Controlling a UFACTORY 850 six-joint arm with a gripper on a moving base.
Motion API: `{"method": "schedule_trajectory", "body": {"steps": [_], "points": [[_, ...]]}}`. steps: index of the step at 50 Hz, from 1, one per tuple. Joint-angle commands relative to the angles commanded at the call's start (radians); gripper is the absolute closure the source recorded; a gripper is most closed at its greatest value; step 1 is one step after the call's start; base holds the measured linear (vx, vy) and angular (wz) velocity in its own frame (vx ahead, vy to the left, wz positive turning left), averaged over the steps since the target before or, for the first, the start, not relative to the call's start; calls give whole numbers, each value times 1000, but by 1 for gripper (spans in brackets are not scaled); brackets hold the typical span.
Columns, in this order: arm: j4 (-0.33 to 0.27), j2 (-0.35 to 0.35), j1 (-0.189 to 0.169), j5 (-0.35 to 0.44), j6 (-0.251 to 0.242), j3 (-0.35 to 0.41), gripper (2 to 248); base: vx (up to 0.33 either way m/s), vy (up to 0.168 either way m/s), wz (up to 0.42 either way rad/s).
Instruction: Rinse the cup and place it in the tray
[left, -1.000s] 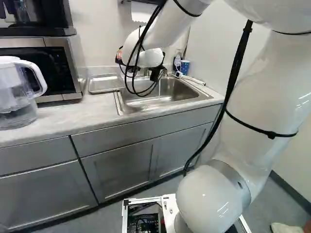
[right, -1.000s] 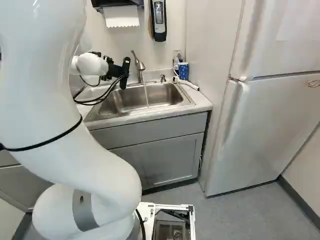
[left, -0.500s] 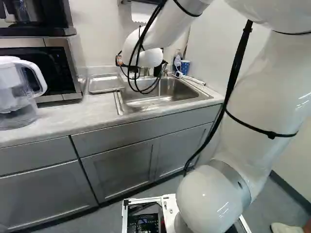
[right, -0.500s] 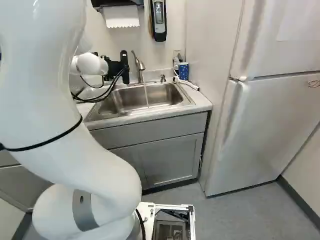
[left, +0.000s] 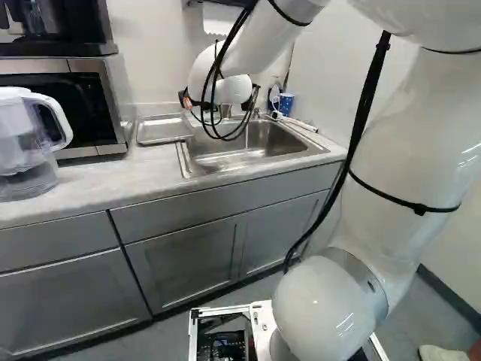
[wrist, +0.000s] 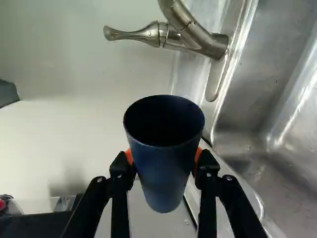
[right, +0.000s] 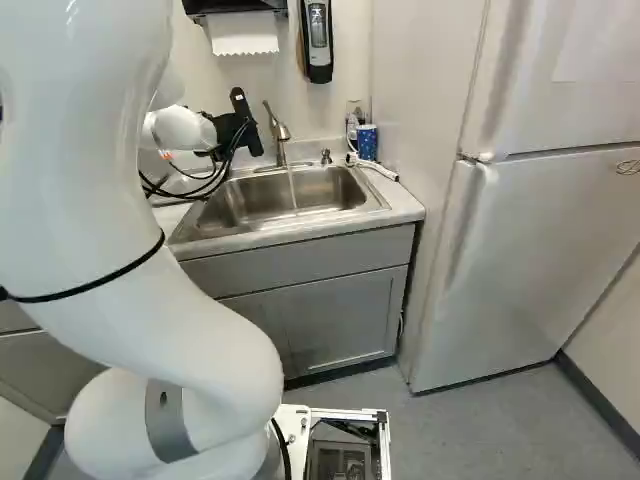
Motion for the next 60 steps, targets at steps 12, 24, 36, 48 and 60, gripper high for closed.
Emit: {"method": "schedule_trajectory", "body": {"steps": [12,24,36,48,60], "points": [[0,0,0,0,-126,0,125,0,0,0],[0,0,0,0,-252,0,125,0,0,0],[0,0,0,0,-378,0,125,0,0,0],[0,0,0,0,-504,0,125,0,0,0],[0,0,0,0,-631,0,125,0,0,0]]}}
